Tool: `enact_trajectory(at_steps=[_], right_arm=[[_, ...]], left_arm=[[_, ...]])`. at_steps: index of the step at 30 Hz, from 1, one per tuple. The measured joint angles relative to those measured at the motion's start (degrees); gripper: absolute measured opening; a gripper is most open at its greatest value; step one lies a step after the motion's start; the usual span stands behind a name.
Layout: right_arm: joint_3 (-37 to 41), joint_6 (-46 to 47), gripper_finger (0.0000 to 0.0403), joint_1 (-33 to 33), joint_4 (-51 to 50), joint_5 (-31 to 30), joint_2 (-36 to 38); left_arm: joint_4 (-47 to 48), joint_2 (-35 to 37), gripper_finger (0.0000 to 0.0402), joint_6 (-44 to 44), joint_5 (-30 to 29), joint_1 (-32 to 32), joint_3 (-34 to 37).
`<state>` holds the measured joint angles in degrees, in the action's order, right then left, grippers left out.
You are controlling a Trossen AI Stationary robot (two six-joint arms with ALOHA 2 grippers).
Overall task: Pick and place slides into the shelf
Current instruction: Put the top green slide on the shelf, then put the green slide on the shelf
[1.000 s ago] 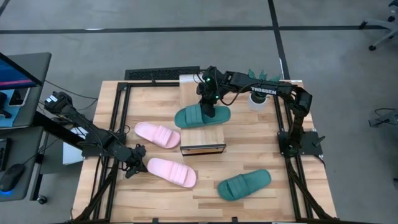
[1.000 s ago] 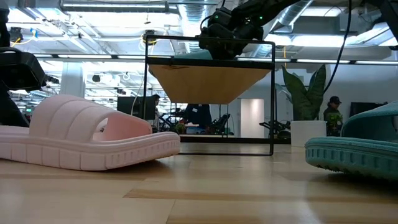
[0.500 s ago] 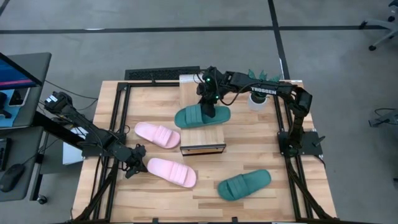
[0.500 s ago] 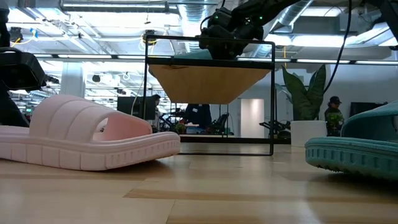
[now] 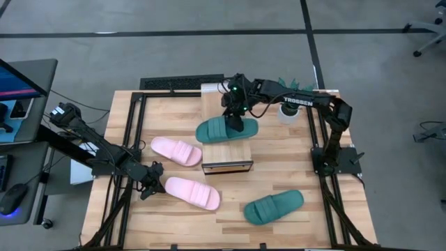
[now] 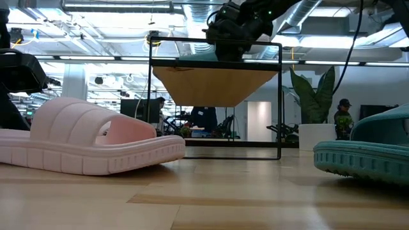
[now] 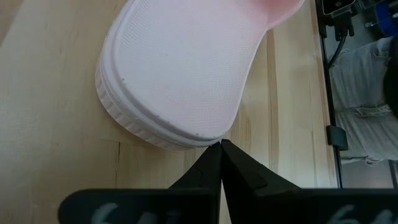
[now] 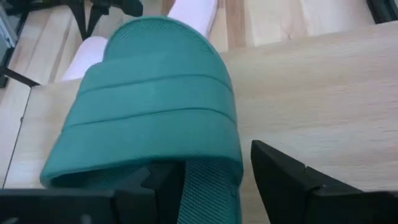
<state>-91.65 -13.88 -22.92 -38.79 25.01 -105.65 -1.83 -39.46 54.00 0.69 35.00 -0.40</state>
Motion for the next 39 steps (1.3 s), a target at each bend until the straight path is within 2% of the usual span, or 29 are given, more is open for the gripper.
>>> enact_trajectory(at_steps=[16, 23, 32, 39], right_arm=[[-0.95, -4.05, 0.016, -0.83, -6.87, -4.13, 0.02], [-0.9, -4.6, 0.0161, -1.07, -7.86, -4.9, 2.47], [-0.9, -4.8, 0.0155, -1.63, -14.47, -6.84, 9.03], [-0.86, -4.0, 0.0154, -2.0, -13.62, -6.84, 20.35]], left_arm=[[0.0, 0.0, 0.0, 0.0, 0.0, 0.0, 0.01], [0.0, 0.0, 0.0, 0.0, 0.0, 0.0, 0.0], [0.0, 0.0, 0.0, -0.01, 0.0, 0.0, 0.01], [0.0, -0.01, 0.0, 0.0, 0.0, 0.0, 0.02]])
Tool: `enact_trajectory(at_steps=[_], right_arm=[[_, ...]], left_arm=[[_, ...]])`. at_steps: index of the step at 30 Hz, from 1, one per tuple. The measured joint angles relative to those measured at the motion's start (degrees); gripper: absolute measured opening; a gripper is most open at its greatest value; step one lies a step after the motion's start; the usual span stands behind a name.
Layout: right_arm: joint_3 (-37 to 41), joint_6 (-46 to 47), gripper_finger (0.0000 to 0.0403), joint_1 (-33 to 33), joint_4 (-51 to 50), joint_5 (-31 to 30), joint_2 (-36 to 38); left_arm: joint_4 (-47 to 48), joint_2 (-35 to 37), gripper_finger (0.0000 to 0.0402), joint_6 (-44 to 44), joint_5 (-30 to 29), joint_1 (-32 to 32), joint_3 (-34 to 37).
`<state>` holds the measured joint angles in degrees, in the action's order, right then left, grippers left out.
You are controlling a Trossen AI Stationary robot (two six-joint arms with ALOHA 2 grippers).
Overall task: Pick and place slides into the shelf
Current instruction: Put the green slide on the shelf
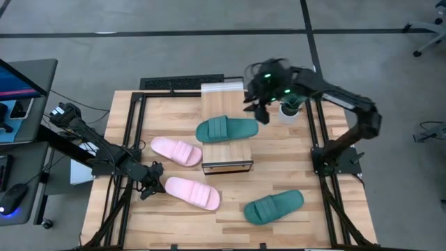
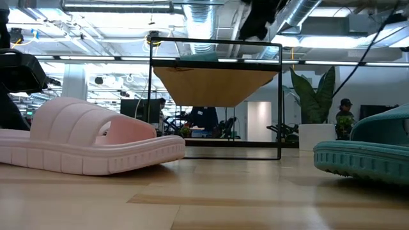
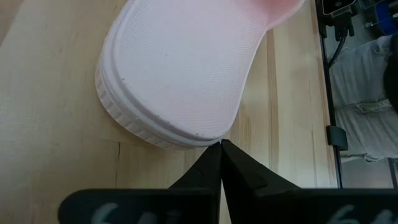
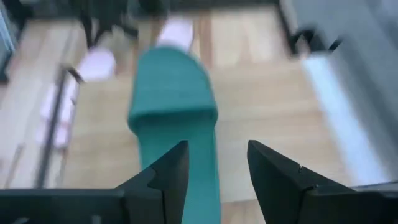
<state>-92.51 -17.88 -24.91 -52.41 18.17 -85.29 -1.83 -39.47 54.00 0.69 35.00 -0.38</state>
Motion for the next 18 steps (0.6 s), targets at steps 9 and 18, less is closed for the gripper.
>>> enact_trajectory(at_steps=[9, 18], right_arm=[[0.99, 2.89, 0.0142, -2.12, 4.1, 7.55, 12.66], [12.62, 4.21, 0.0132, -2.24, 5.36, 7.53, 22.96]], left_arm=[[0.0, 0.0, 0.0, 0.0, 0.0, 0.0, -0.02], [0.0, -0.01, 0.0, -0.01, 0.0, 0.0, -0.01]])
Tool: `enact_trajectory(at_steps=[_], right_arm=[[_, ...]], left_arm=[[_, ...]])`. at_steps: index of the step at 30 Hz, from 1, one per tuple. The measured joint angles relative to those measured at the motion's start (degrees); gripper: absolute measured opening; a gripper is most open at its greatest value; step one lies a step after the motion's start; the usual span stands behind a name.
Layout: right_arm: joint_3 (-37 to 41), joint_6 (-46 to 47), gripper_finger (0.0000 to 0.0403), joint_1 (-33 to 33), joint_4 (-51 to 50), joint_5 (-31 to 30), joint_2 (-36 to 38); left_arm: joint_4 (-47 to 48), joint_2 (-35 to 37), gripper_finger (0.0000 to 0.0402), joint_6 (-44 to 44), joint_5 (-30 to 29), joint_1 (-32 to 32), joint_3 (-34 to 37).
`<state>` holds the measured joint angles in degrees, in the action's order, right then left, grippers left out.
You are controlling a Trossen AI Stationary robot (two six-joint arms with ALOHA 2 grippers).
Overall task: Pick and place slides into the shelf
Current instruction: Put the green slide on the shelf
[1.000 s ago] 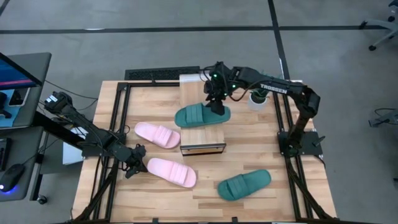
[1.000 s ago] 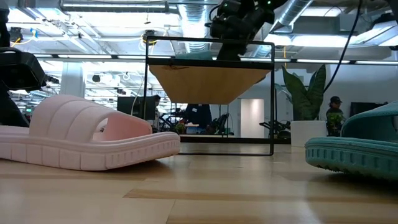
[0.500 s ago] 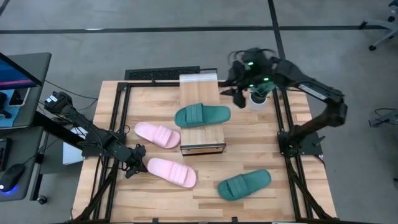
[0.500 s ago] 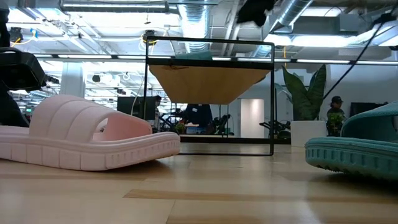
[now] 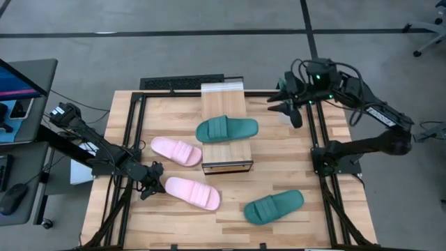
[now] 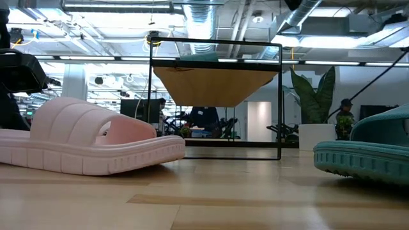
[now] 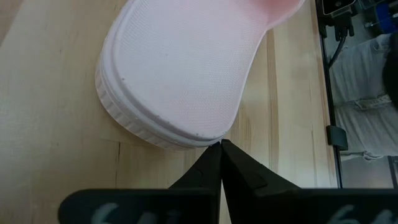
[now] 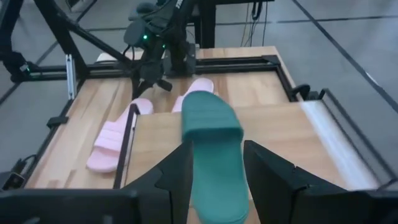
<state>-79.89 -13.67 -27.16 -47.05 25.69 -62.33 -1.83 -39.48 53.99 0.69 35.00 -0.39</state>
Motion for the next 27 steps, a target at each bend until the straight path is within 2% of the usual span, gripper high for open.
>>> enact_trajectory(at_steps=[17, 24, 27], right_arm=[[27.49, 19.64, 0.0133, 0.32, 16.94, -0.01, 21.15], [36.22, 29.35, 0.0132, 4.45, 20.81, -0.28, 27.21], [38.78, 32.44, 0.0134, 7.7, 21.03, -2.3, 29.2]], left_arm=[[0.0, 0.01, 0.0, -0.01, 0.0, 0.0, -0.01], [0.0, 0.0, 0.0, -0.01, -0.02, 0.0, -0.01], [0.0, 0.0, 0.0, 0.0, 0.0, 0.0, -0.01]])
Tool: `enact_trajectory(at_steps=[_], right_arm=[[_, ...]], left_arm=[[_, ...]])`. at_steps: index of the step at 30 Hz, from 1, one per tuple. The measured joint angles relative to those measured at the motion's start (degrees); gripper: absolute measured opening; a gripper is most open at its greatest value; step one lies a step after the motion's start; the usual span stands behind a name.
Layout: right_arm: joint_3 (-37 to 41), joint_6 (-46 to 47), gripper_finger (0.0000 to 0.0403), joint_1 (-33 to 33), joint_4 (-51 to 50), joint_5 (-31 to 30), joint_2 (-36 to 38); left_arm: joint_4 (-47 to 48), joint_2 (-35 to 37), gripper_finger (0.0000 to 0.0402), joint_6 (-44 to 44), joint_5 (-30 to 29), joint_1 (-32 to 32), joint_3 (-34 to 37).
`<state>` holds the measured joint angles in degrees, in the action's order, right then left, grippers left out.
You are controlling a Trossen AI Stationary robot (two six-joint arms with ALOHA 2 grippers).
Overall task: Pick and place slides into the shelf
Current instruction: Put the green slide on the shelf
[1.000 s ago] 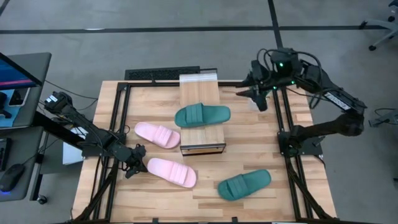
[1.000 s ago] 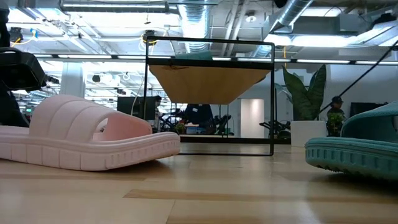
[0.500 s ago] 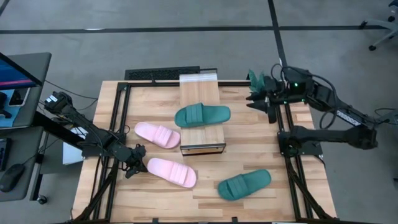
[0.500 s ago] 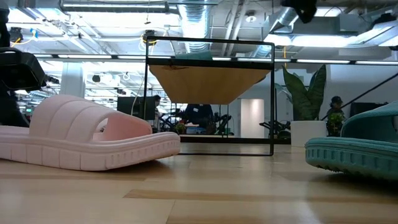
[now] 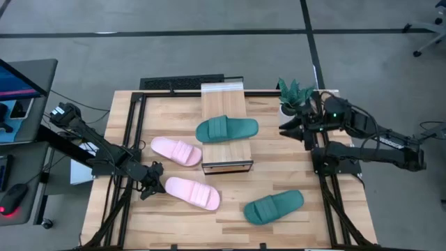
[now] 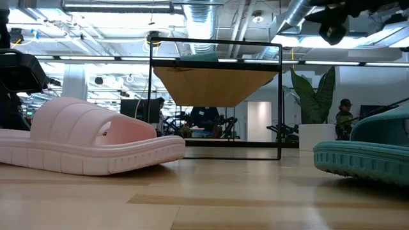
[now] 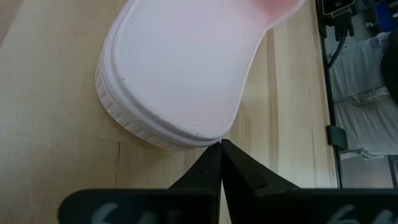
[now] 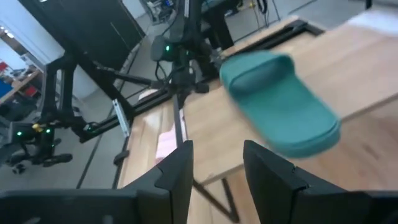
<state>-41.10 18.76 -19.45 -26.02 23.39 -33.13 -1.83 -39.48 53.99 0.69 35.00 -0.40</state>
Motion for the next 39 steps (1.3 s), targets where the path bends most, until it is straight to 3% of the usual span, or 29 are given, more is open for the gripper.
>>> enact_trajectory(at_steps=[6, 24, 31, 39], right_arm=[[3.0, 2.69, 0.0132, 7.7, 0.13, -4.57, 3.27], [9.43, 3.21, 0.0117, 29.96, 2.83, -3.95, 21.79], [12.79, 7.53, 0.0112, 33.6, 2.06, -5.62, 26.37], [15.13, 7.83, 0.0113, 33.69, 0.0, -5.94, 25.89]], left_arm=[[0.0, 0.0, 0.0, 0.0, 0.0, 0.0, 0.0], [0.0, 0.0, 0.0, 0.0, 0.0, 0.0, 0.01], [0.0, 0.01, 0.0, 0.0, 0.0, 0.0, 0.01], [0.0, 0.0, 0.0, -0.02, 0.0, 0.0, 0.0]])
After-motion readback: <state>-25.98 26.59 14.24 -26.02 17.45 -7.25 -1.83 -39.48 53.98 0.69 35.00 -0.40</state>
